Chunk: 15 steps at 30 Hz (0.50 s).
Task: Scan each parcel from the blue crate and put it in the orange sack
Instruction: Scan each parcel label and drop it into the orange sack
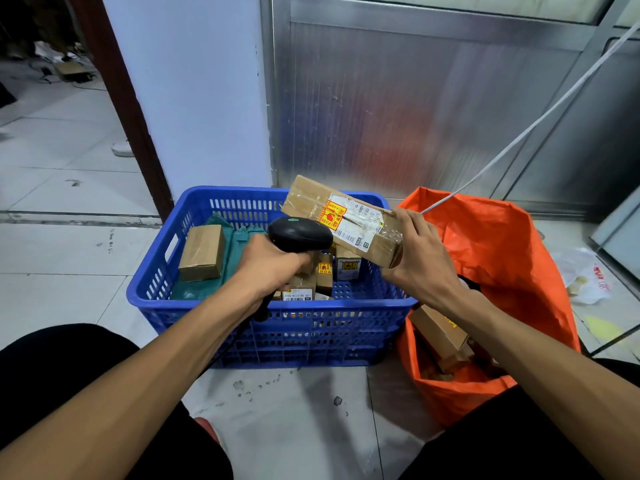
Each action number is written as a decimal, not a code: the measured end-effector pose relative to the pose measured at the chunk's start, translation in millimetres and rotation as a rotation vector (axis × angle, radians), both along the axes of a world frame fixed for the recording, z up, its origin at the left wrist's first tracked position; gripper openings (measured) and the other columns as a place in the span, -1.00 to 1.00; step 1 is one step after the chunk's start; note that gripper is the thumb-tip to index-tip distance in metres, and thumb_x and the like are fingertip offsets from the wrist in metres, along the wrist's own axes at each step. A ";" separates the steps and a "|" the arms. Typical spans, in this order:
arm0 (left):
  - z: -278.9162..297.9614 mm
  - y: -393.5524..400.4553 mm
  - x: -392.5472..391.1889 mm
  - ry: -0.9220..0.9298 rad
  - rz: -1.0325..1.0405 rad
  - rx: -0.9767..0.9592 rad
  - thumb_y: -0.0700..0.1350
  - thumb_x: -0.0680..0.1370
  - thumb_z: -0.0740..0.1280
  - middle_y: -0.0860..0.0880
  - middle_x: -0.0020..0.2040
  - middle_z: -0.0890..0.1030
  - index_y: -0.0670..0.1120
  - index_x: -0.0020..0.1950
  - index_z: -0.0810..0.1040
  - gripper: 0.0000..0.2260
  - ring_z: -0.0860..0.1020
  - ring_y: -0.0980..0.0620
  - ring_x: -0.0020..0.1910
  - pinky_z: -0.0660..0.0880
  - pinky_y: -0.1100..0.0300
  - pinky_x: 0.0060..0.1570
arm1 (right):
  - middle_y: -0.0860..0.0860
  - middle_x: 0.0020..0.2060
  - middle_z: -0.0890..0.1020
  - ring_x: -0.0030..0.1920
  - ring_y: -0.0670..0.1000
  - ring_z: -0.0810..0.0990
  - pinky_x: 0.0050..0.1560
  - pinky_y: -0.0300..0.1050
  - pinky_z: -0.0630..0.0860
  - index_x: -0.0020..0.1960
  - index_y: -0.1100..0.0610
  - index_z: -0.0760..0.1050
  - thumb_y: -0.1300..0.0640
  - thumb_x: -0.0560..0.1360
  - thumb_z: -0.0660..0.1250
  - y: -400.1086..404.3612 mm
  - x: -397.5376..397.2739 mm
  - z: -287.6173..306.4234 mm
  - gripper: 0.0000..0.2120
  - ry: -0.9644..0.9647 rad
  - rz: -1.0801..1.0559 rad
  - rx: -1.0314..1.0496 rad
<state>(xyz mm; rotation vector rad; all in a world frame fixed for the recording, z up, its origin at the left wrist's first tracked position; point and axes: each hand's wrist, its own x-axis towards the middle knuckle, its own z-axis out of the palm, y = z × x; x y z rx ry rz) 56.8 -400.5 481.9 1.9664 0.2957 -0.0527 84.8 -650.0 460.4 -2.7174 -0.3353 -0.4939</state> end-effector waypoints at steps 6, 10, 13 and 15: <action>1.2 0.9 -0.4 0.000 -0.009 0.002 -0.20 0.48 0.49 -0.12 -0.20 0.68 -0.11 0.04 0.64 -0.85 0.57 0.05 -0.36 0.63 0.09 -0.21 | 0.03 0.42 0.35 0.39 0.13 0.33 0.24 0.02 0.46 0.54 0.12 0.17 0.10 0.22 0.59 0.4 0.7 -0.4 0.00 0.002 -0.002 -0.005; 0.2 0.2 0.0 -0.003 -0.016 0.007 -0.19 0.47 0.51 -0.08 -0.25 0.66 -0.10 0.02 0.65 -0.85 0.56 0.06 -0.40 0.62 0.11 -0.26 | 0.02 0.41 0.35 0.38 0.13 0.34 0.24 0.02 0.46 0.53 0.12 0.17 0.09 0.22 0.59 -1.1 1.8 -1.0 -0.01 0.000 0.002 -0.009; -1.6 -0.1 0.2 0.018 -0.013 -0.005 -0.20 0.45 0.52 -0.08 -0.31 0.64 -0.11 -0.01 0.66 -0.86 0.53 0.05 -0.43 0.62 0.06 -0.23 | 0.02 0.40 0.36 0.35 0.13 0.36 0.20 0.02 0.48 0.52 0.10 0.17 0.08 0.22 0.58 -4.2 3.1 -2.7 -0.02 0.015 0.001 0.004; -1.8 0.2 0.8 0.036 -0.012 -0.022 -0.22 0.45 0.52 -0.04 -0.36 0.65 -0.13 -0.04 0.67 -0.88 0.51 0.07 -0.47 0.56 0.13 -0.32 | 0.02 0.38 0.37 0.32 0.14 0.39 0.17 0.01 0.47 0.50 0.10 0.19 0.08 0.20 0.57 -9.5 5.1 -2.3 -0.04 0.028 -0.016 0.031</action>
